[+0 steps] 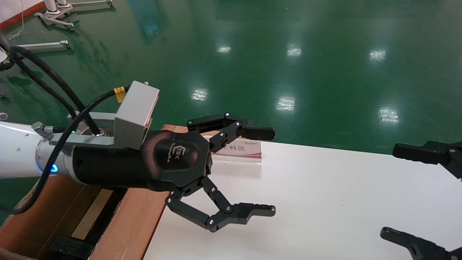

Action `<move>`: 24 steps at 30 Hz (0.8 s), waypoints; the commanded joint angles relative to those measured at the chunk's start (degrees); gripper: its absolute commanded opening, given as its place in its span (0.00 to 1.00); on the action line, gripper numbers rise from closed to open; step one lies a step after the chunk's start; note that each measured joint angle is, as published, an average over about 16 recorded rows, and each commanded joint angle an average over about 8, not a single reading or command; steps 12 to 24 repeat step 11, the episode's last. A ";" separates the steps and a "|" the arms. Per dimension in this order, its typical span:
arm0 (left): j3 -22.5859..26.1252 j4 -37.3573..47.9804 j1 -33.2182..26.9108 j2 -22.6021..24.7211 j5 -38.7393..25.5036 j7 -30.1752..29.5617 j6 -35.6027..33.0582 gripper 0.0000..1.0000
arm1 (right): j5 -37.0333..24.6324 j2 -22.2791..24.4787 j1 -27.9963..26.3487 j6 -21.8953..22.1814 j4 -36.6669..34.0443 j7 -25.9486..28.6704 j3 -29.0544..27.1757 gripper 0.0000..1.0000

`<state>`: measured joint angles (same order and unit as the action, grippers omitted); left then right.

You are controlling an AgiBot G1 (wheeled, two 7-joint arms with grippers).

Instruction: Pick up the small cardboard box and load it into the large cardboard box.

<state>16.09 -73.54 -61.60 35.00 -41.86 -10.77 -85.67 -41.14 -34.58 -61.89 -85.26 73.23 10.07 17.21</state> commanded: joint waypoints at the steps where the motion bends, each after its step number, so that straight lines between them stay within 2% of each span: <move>1: 0.00 0.00 0.00 0.00 0.00 0.00 0.00 1.00 | 0.00 0.00 0.00 0.00 0.00 0.00 0.00 1.00; 24: 0.00 0.00 0.00 0.00 0.00 0.00 0.00 1.00 | 0.00 0.00 0.00 0.00 0.00 0.00 0.00 1.00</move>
